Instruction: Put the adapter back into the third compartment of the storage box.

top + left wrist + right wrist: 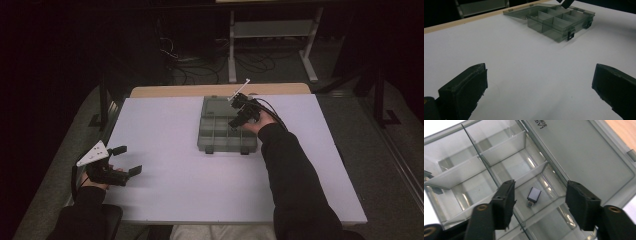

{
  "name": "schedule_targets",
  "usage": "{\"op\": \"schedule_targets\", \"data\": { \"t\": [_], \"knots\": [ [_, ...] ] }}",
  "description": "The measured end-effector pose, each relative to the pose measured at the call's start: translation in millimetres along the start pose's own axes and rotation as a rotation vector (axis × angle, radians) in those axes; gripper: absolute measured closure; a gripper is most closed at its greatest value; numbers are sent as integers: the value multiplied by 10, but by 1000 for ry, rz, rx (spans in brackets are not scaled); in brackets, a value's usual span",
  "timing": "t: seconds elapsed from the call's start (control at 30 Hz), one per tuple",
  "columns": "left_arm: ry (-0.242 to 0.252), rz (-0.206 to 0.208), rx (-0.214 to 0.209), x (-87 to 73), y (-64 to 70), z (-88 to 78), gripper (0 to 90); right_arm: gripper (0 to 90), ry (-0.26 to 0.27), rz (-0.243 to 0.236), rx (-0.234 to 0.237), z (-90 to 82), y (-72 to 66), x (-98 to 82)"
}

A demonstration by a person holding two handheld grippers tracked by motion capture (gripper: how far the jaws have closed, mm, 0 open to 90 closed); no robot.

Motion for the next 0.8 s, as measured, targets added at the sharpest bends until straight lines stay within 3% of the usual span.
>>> {"op": "schedule_targets", "data": {
  "t": [0.23,0.27,0.37,0.6,0.8],
  "knots": [
    [4,-3,1,2,2,-5,0,271,41,35,13,-137,-2,-35],
    [5,-3,0,3,3,-7,0,202,46,55,13,-164,-4,-53],
    [4,-4,0,2,2,-6,0,175,59,59,13,-209,4,-82],
    [6,-4,0,4,1,-6,0,123,99,98,60,-311,24,-156],
    [7,-5,-1,4,1,-4,0,61,124,93,65,-398,-4,-220]
  ]
}}
Point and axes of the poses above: each handheld gripper's, and its own axes: z roughly forward along the jaws, x roughly out of its top, y roughly to its right, the point moved 4 cm from there along z, roughly forward along the jaws, and after that the axes turned 11 degrees about z, right-handed, at the moved point
